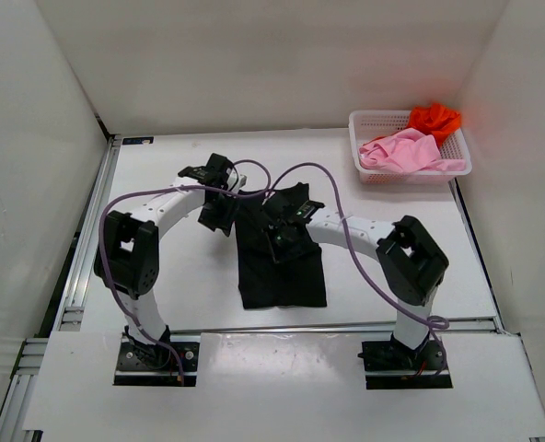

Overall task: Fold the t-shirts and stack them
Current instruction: Fold the folded rectangular tshirt in 1/3 of the way

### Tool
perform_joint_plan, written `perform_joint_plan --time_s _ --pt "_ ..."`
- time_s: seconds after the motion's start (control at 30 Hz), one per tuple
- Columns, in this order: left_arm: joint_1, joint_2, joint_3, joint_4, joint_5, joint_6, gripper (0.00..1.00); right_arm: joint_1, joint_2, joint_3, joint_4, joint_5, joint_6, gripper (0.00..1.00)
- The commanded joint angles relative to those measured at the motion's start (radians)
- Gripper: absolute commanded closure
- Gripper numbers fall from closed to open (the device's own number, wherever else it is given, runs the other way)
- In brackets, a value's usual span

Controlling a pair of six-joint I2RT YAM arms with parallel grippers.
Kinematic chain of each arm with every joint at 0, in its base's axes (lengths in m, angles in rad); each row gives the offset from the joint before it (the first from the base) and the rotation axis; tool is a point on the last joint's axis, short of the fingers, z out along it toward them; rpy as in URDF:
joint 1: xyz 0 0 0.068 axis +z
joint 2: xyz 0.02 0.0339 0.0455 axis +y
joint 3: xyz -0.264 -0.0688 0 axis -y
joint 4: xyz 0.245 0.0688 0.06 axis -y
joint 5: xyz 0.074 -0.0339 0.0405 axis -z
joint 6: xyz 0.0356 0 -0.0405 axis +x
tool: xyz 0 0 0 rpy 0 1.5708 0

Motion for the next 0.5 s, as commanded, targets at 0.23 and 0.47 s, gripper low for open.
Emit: perform_joint_plan --time_s 0.23,0.47 --pt "0.042 -0.015 -0.037 0.024 0.063 0.000 0.43 0.022 0.086 0.088 0.009 0.078 0.033 0.99" --pt "0.042 -0.035 -0.047 0.024 0.072 0.000 0.43 -0.005 0.134 0.124 0.000 0.112 0.033 0.99"
